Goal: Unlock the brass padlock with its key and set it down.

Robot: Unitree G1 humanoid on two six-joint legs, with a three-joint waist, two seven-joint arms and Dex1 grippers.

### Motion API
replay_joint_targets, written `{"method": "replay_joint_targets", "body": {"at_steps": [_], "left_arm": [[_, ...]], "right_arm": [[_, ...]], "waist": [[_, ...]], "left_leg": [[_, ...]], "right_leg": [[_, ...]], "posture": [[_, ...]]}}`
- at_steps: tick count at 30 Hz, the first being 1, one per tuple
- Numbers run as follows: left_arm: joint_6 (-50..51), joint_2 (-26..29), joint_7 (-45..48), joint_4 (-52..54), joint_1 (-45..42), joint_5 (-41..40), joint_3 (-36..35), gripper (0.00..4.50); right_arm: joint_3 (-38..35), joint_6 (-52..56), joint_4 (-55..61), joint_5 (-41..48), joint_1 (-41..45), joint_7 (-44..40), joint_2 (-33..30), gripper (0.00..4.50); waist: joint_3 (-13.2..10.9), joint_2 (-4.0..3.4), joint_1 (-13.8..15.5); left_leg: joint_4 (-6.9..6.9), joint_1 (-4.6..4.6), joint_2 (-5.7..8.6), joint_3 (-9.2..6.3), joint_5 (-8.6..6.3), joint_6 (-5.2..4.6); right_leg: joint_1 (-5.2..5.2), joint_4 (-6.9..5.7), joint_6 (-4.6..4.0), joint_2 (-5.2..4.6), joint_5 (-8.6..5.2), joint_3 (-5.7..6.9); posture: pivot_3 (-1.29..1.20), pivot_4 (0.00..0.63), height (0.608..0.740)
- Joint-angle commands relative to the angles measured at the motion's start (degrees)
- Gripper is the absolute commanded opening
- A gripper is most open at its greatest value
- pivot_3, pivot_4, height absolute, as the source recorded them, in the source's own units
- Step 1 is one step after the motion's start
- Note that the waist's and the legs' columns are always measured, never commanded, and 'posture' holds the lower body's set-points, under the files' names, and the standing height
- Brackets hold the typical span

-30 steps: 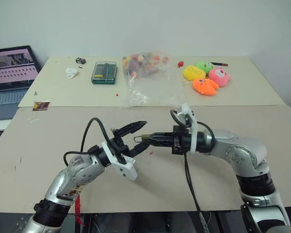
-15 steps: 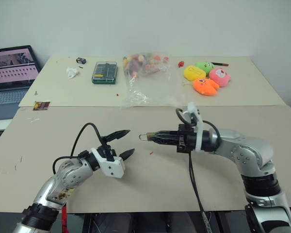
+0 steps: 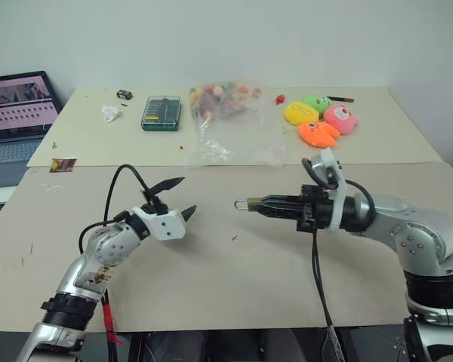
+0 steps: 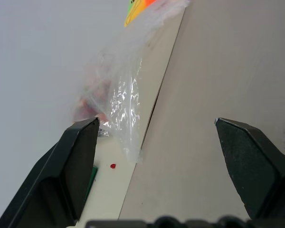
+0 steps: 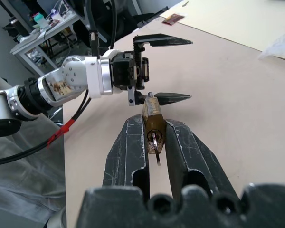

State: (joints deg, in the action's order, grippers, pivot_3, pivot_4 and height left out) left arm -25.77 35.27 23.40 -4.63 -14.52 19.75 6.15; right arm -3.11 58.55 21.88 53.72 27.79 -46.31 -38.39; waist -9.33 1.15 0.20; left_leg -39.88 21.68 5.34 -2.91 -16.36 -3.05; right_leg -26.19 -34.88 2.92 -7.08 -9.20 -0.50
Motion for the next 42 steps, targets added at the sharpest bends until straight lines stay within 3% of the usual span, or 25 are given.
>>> {"method": "replay_joint_targets", "body": {"at_steps": [1, 5, 9, 15, 17, 22, 29, 42], "left_arm": [[1.39, -0.97, 3.03, 0.13, -0.76, -4.86, 0.34, 2.93], [1.85, -1.49, 5.87, -0.26, -0.91, -8.07, 0.63, 1.54], [12.79, -5.53, 13.67, 2.56, -0.79, -22.21, 0.12, 0.04], [35.52, -9.95, 17.4, 15.11, -1.43, -40.41, -1.37, 0.04], [46.83, -11.19, 17.04, 19.84, -1.91, -50.96, -2.84, 0.04], [61.37, -10.03, 17.05, 23.25, -5.01, -61.64, -4.8, 0.04], [67.38, -8.45, 18.76, 27.34, -4.47, -65.88, -4.53, 0.04], [73.97, -10.84, 14.16, 30.74, -5.87, -73.64, -6.41, 0.04]], "right_arm": [[-1.33, -0.25, 2.14, 2.14, 0.09, -1.31, -0.58, 0.14], [-0.89, -0.02, 2.64, 2.95, 0.19, -1.25, -0.39, 0.14], [-0.71, 0.64, 3.07, 4.09, 0.84, -0.41, 0.2, 0.14], [-0.41, 1.14, 4.15, 5.26, 0.97, 0.4, 0.29, 0.14], [-0.19, 0.96, 4.84, 5.28, 0.37, 0.59, 0.19, 0.14], [0.26, 0.8, 4.38, 4.67, 0.76, 1.39, 0.54, 0.14], [-0.37, 2.02, 4.35, 5.98, 1.78, 2.53, 0.4, 0.14], [0.17, 0.97, 3.59, 3.95, -0.3, 0.77, -1.36, 0.14]], "waist": [[0.0, 0.0, 0.03], [0.0, 0.0, 0.02], [0.0, 0.0, 0.09], [-0.01, 0.01, -0.01], [-0.01, 0.01, -0.09], [0.0, 0.02, -0.28], [-0.01, 0.02, -0.48], [-0.01, 0.02, -0.18]], "left_leg": [[0.0, 0.0, 0.0, 0.0, -0.01, -0.01], [-0.02, 0.0, 0.0, 0.0, -0.01, -0.02], [-0.02, 0.01, 0.0, 0.0, -0.01, -0.02], [-0.1, 0.06, 0.0, -0.02, -0.01, -0.01], [-0.11, 0.06, 0.0, -0.02, -0.01, -0.02], [-0.14, 0.01, -0.01, -0.02, 0.0, 0.0], [-0.12, -0.01, -0.01, -0.01, 0.13, 0.22], [-0.11, -0.02, -0.01, 0.01, 0.13, 0.22]], "right_leg": [[0.01, 0.0, 0.0, 0.0, 0.0, 0.0], [0.01, -0.01, 0.0, 0.0, 0.0, 0.0], [0.02, 0.0, 0.0, -0.02, 0.0, 0.0], [0.01, -0.02, 0.0, 0.0, 0.0, 0.01], [0.0, -0.03, 0.0, 0.0, 0.0, 0.0], [0.05, -0.05, 0.0, 0.03, 0.0, -0.01], [0.06, -0.04, 0.0, 0.06, 0.0, -0.06], [0.07, -0.01, -0.01, 0.06, -0.01, -0.11]], "posture": [[0.0, 0.15, 0.74], [0.0, 0.15, 0.74], [0.0, 0.15, 0.74], [0.0, 0.15, 0.74], [0.0, 0.15, 0.74], [0.0, 0.15, 0.74], [0.0, 0.15, 0.74], [0.0, 0.15, 0.74]]}}
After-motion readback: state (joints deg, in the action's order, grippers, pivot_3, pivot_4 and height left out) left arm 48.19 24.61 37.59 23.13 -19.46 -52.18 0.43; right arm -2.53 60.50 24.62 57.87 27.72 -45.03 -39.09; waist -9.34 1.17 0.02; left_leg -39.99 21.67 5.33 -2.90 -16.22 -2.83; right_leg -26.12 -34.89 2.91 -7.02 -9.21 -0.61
